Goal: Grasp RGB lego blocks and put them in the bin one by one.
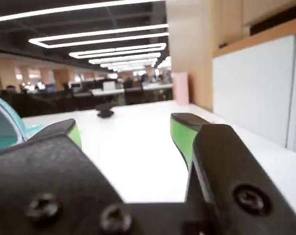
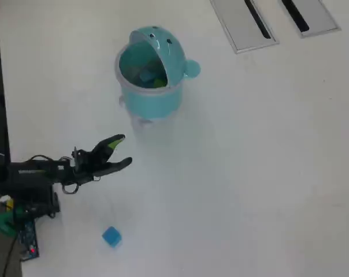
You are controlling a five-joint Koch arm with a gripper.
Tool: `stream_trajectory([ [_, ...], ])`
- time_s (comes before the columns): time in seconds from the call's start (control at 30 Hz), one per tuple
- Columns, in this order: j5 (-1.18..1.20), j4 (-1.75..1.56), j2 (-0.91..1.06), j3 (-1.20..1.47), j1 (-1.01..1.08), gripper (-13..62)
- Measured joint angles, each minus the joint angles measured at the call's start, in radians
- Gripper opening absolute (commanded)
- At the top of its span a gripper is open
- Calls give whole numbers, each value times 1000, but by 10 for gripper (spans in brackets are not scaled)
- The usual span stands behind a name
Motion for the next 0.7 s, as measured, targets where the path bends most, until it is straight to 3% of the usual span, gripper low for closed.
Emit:
stream_trajectory([
  [0.7,14,0,60,38,91,329],
])
